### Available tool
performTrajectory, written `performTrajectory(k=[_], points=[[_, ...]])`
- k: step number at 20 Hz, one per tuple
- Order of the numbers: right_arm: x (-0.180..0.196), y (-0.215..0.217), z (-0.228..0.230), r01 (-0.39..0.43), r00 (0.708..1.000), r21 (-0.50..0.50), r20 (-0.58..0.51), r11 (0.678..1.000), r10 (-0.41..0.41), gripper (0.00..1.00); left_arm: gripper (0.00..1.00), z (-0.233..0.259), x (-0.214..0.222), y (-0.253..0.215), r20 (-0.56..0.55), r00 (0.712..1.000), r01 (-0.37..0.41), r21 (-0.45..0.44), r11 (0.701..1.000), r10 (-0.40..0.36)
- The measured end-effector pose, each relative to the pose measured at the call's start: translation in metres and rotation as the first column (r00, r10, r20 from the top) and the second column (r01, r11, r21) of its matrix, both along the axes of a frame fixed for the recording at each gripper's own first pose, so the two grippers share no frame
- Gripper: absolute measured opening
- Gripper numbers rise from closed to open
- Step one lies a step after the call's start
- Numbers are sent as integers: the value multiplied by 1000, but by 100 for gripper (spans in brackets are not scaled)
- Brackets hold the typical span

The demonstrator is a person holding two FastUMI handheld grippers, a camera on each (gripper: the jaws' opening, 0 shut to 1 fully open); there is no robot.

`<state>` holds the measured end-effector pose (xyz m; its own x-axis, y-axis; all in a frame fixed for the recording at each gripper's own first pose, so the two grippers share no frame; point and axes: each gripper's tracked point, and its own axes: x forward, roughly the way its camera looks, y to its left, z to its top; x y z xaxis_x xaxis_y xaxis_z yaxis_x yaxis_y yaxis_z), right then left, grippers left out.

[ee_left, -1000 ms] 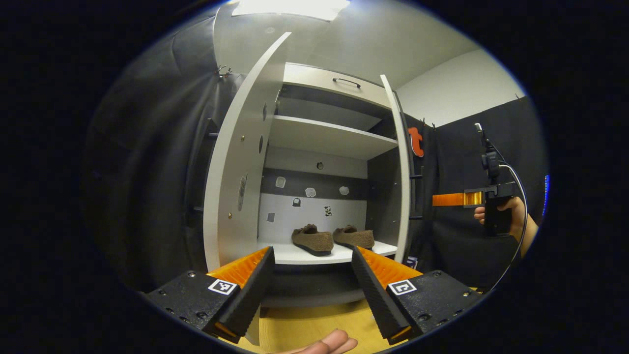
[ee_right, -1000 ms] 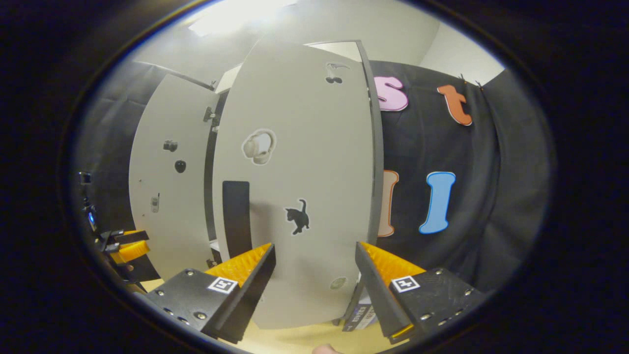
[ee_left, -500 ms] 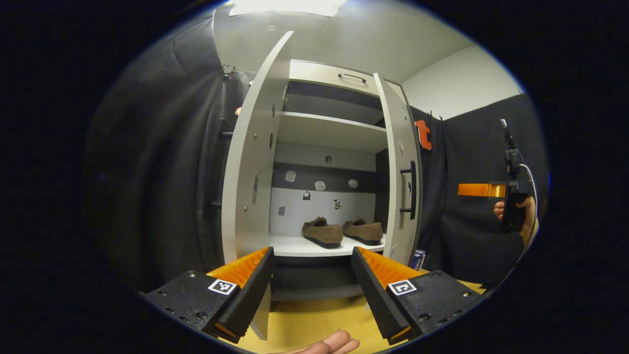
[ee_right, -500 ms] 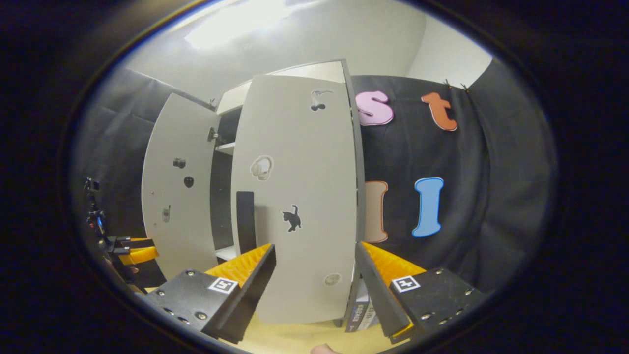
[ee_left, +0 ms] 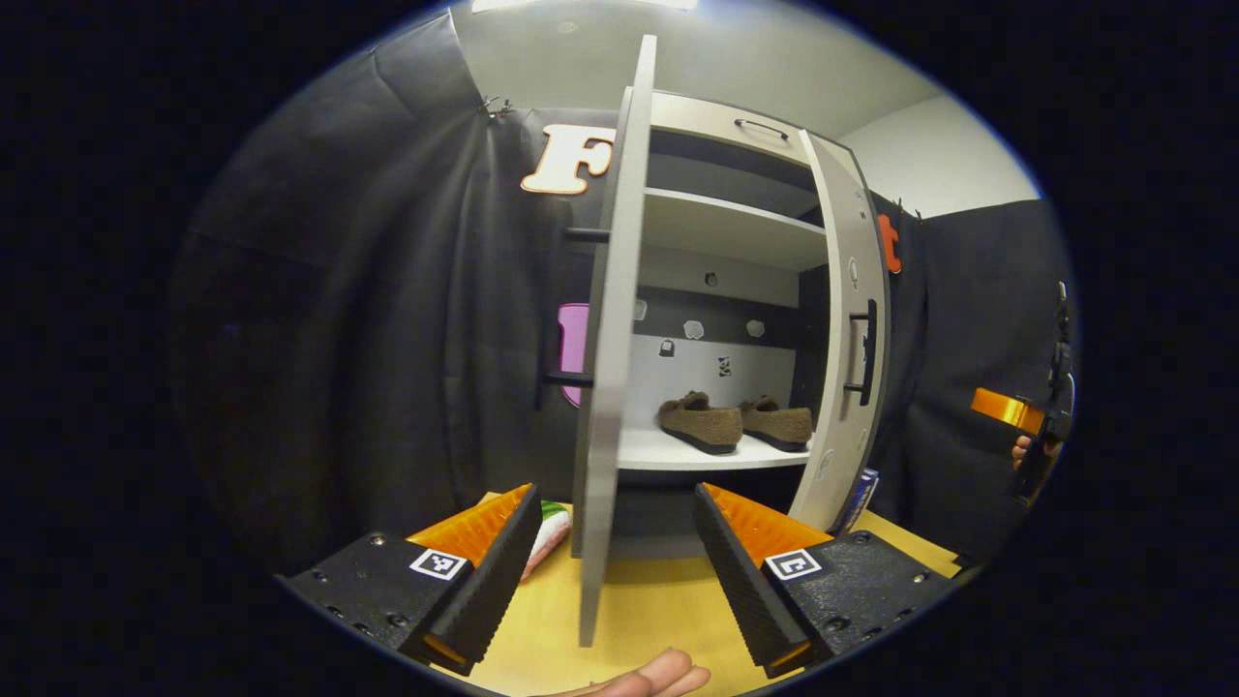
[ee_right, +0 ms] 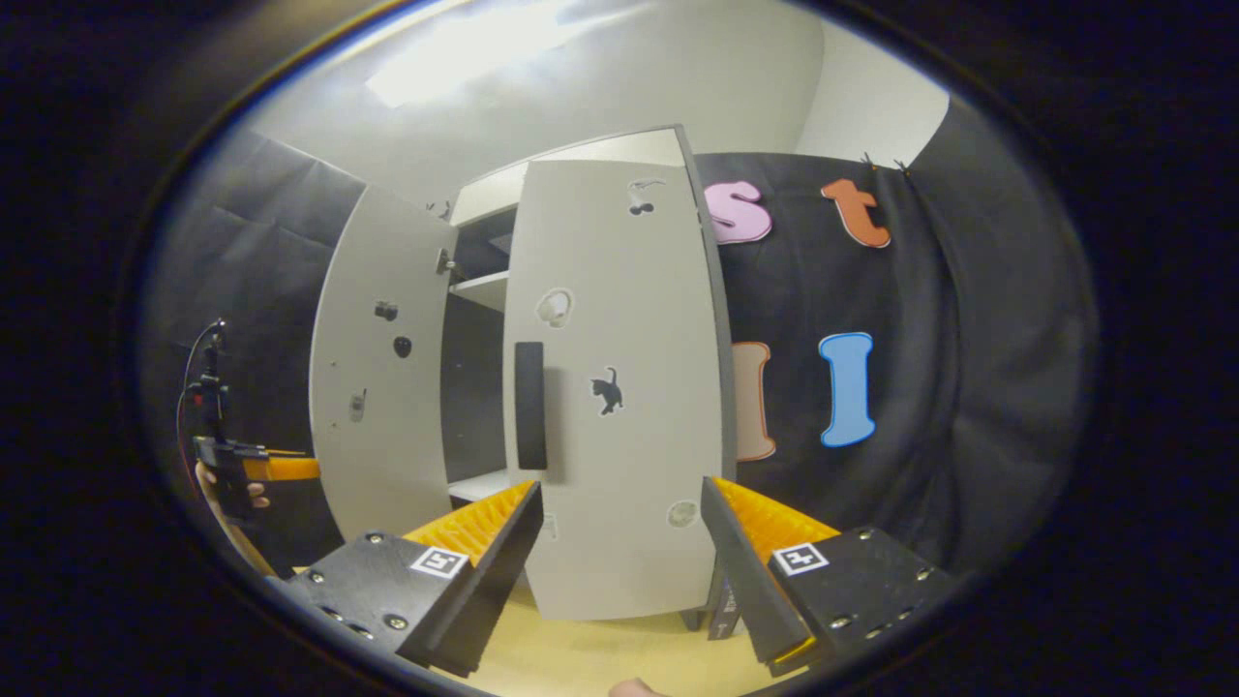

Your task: Grab one shoe with the right hand and put it into the shoe cabinet, grab the other shoe with the left hand and put it into the shoe cabinet; then close the right door with the right hand and the left door with the left hand.

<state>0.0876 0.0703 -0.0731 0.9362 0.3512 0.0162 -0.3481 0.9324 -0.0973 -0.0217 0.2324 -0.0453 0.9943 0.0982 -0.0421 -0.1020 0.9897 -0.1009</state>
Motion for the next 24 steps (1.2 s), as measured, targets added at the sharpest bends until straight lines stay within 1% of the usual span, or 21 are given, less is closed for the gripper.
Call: performTrajectory(k=[2, 3, 4, 6, 7, 8, 10, 12, 13, 14, 15, 16, 17, 18, 20, 21, 22, 23, 24], points=[[-7, 10, -5, -25, 1000, -22, 2, 999, 25, 99, 96, 14, -10, 23, 23, 999, -26, 14, 1000, 25], [-10, 16, -7, -40, 999, -29, -1, 999, 40, 98, 96, 19, -16, 38, 28, 998, -51, 23, 998, 50], [-15, 23, -8, -55, 998, -35, -2, 998, 55, 99, 96, 24, -22, 53, 30, 996, -82, 33, 996, 81], [-22, 29, -6, -59, 998, -45, 7, 997, 59, 98, 96, 37, -33, 81, 40, 989, -147, 59, 987, 144], [-25, 31, -5, -58, 998, -50, 11, 997, 58, 98, 92, 42, -35, 94, 42, 983, -179, 73, 981, 176], [-29, 36, -4, -67, 998, -54, 14, 996, 68, 98, 96, 46, -37, 104, 41, 979, -203, 86, 975, 200], [-39, 44, -3, -84, 996, -57, 18, 995, 85, 98, 96, 56, -34, 122, 36, 972, -235, 93, 967, 233], [-47, 47, -4, -66, 998, -53, 18, 996, 67, 98, 96, 60, -24, 137, 30, 968, -250, 75, 965, 248], [-50, 46, -4, -54, 998, -46, 16, 997, 55, 98, 93, 64, -16, 141, 34, 969, -247, 60, 967, 245], [-54, 45, -4, -45, 999, -39, 12, 998, 46, 98, 96, 66, -5, 143, 33, 972, -235, 46, 971, 234], [-57, 45, -4, -41, 999, -32, 8, 999, 42, 98, 96, 68, 6, 146, 35, 975, -222, 36, 974, 221], [-62, 45, -3, -40, 999, -28, 8, 999, 40, 98, 96, 73, 20, 150, 42, 976, -214, 26, 977, 213], [-66, 43, -1, -39, 999, -26, 13, 999, 39, 98, 93, 75, 33, 152, 45, 980, -196, 26, 980, 194], [-71, 41, 0, -39, 999, -24, 24, 999, 40, 99, 96, 75, 45, 150, 46, 984, -173, 14, 985, 172], [-80, 38, 2, -34, 999, -23, 38, 999, 35, 98, 96, 72, 66, 145, 35, 991, -130, -20, 991, 131], [-84, 38, 2, -40, 998, -22, 37, 999, 41, 98, 94, 71, 73, 141, 30, 994, -108, -34, 994, 109], [-89, 39, 2, -51, 998, -21, 37, 998, 52, 98, 94, 72, 81, 137, 23, 996, -91, -38, 995, 92], [-92, 39, 3, -60, 997, -16, 40, 998, 60, 98, 96, 71, 87, 130, 13, 998, -66, -34, 997, 67], [-97, 39, 5, -70, 997, -12, 45, 998, 70, 98, 96, 69, 92, 116, 2, 1000, -21, -28, 999, 22]])
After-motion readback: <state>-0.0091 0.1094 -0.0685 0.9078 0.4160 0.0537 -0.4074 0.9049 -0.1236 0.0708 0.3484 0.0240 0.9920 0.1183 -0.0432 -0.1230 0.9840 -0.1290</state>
